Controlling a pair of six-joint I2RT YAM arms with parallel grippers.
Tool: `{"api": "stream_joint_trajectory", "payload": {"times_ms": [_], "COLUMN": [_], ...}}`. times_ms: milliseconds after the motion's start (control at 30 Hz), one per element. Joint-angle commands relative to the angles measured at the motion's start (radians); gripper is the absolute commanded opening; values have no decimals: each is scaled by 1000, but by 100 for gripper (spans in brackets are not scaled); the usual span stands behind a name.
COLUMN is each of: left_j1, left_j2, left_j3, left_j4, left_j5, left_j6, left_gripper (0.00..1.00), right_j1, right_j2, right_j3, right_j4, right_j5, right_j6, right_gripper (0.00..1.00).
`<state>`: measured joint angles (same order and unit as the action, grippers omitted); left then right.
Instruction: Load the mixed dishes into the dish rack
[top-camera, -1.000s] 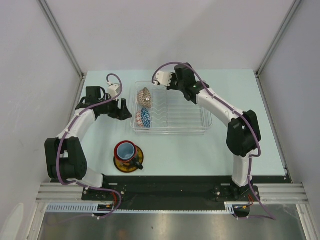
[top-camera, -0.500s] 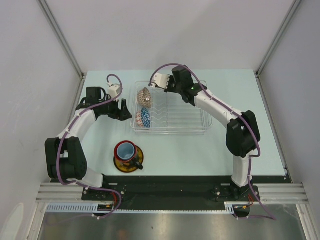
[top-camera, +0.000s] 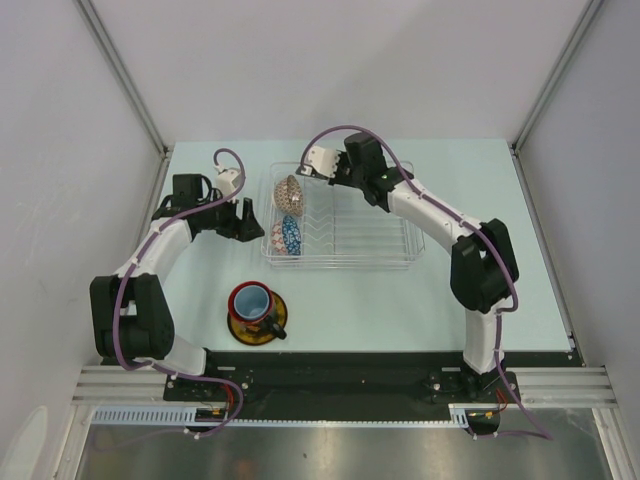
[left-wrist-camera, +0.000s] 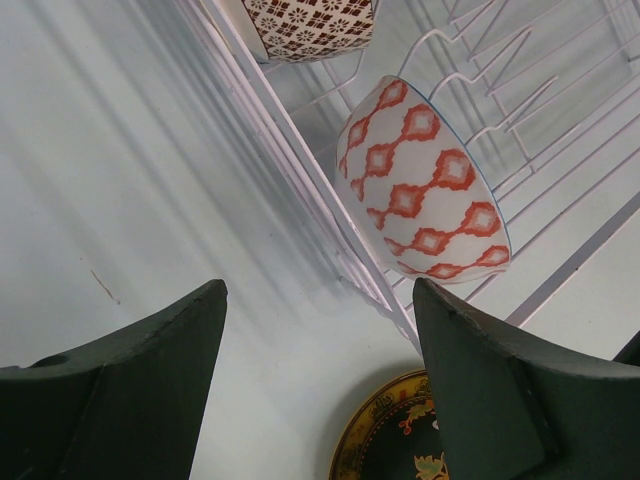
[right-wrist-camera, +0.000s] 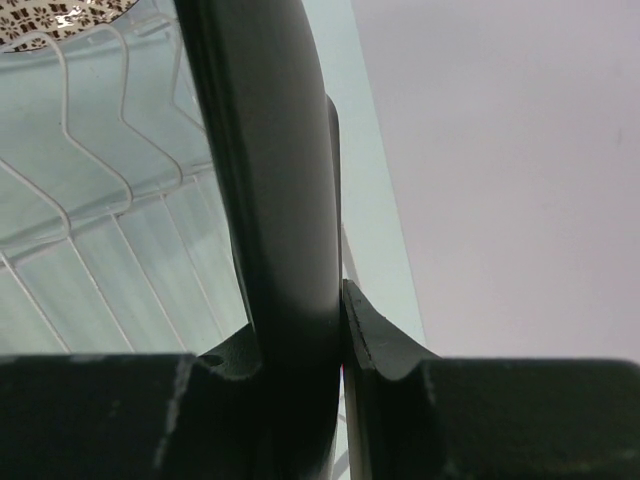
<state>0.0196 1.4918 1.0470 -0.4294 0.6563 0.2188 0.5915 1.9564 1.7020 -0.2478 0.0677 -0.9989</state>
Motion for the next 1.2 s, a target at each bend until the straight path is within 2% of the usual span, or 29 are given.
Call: {"api": "stream_joint_trajectory", "payload": {"times_ms": [0,467,900,1167], "left_j1": [-7,-7,-9,-12], "left_j2": [-16,-18,-11,-13], "left_j3": [4,-1,4,5], "left_j4": [17,15,17,18], "left_j5": [-1,-1,3,2], "left_j6": [5,5,-2,-9], "left_gripper": [80,80,80,79], "right_j1": [-7,-16,-51,-65], "right_j2": [-2,58,-22,-21], "right_j3": [74,146,82,105], "right_j4": [171,137,145,145], "right_j5": [-19,-25,-14,-16], "right_j6": [23,40,26,23], "right_gripper": [0,0,0,0]}}
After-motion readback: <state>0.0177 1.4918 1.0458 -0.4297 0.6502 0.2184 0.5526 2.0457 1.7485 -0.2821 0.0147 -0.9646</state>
